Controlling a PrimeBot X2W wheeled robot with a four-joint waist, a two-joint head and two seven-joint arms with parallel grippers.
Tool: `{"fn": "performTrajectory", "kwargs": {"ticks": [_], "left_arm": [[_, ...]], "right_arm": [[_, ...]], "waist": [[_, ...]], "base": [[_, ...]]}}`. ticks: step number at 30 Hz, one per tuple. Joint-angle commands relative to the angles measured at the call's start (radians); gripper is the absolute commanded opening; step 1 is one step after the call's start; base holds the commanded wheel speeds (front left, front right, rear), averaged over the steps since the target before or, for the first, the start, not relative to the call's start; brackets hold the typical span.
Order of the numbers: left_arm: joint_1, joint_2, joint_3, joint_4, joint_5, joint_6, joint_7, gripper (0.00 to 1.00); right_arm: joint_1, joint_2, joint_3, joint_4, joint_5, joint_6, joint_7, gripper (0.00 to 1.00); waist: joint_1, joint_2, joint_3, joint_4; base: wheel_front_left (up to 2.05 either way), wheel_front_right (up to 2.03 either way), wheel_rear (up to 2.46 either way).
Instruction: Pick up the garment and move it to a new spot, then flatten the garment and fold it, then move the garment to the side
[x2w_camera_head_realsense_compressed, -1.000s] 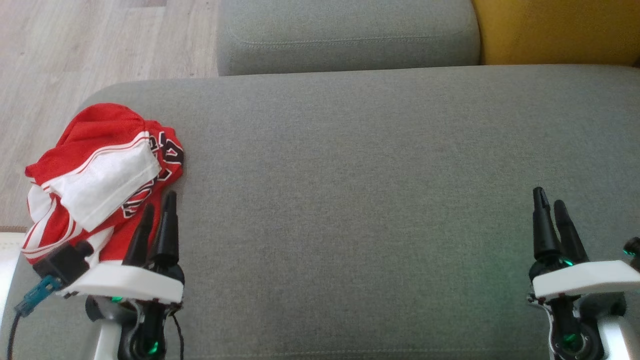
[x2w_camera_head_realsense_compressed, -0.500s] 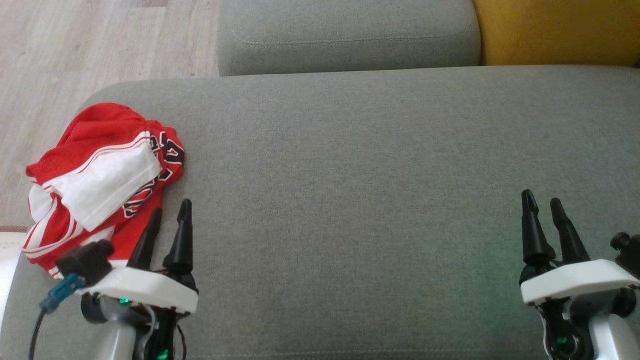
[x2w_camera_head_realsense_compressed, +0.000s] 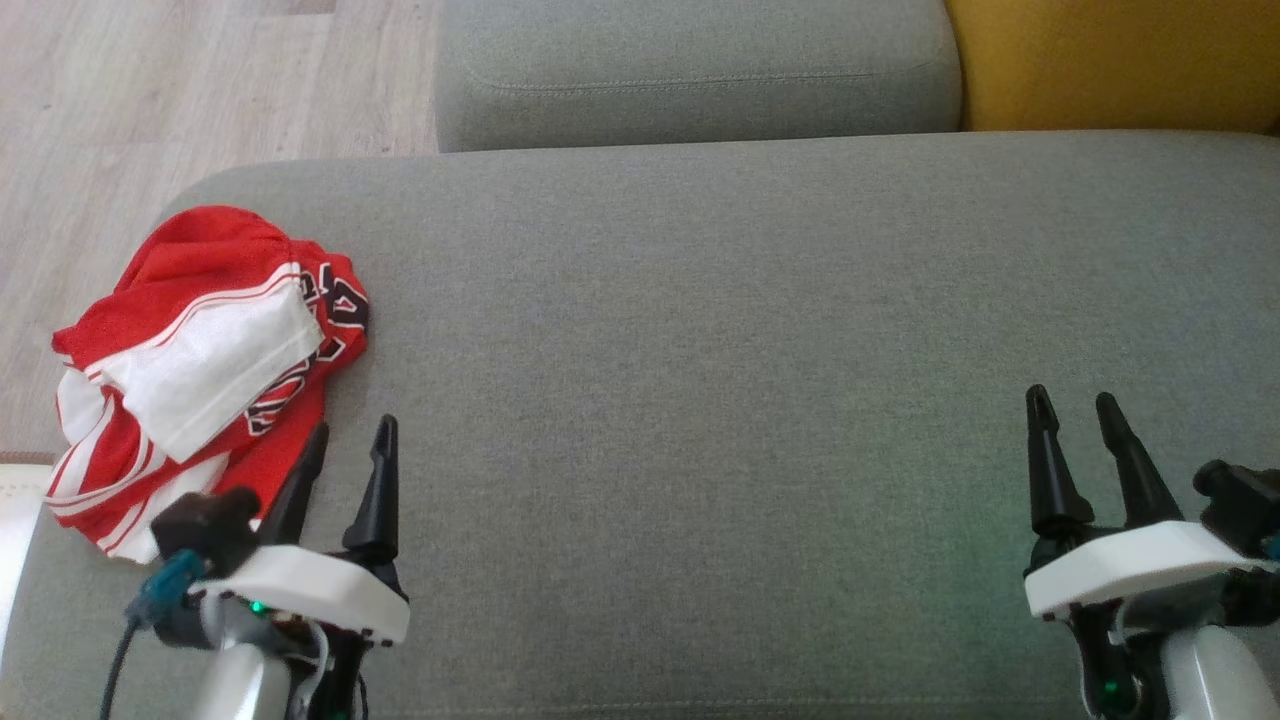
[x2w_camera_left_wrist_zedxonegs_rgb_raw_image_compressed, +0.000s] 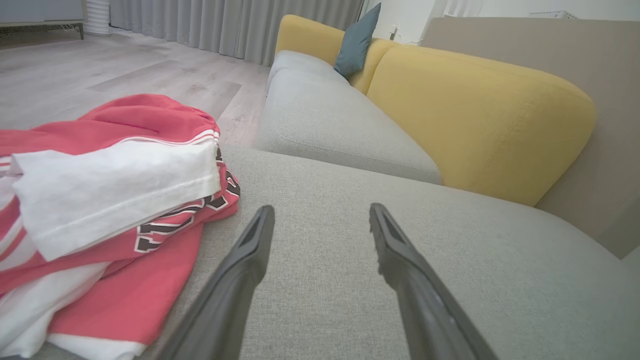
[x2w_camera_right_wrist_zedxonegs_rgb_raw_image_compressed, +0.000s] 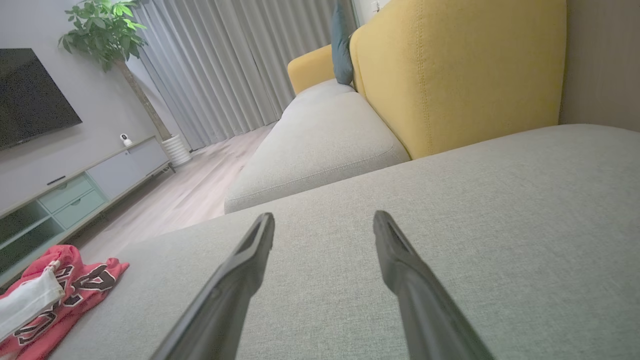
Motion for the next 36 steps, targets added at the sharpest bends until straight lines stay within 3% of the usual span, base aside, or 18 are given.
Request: {"fn": "performTrajectory", "kwargs": {"ticks": [1, 26, 36], "left_arm": [[-0.069, 0.022, 0.020, -0.026, 0.037, 0.005, -0.016, 1.00], [-0.095, 0.035, -0.003, 0.015, 0.290, 0.034, -0.089, 1.00], [-0.095, 0.034, 0.003, 0.021, 0.274, 0.041, -0.089, 1.00]], "right_arm": [[-0.014, -0.010, 0.022, -0.039, -0.039, 0.003, -0.011, 1.00], [0.007, 0.012, 0.037, -0.061, -0.317, 0.004, -0.037, 1.00], [0.011, 0.018, 0.025, -0.058, -0.289, 0.004, -0.038, 1.00]], "waist": [[0.0000, -0.0001, 0.000, 0.000], [0.0000, -0.0001, 0.000, 0.000], [0.0000, -0.0001, 0.002, 0.002]], "base": [[0.00, 0.00, 0.00], [0.00, 0.00, 0.00], [0.00, 0.00, 0.00]]}}
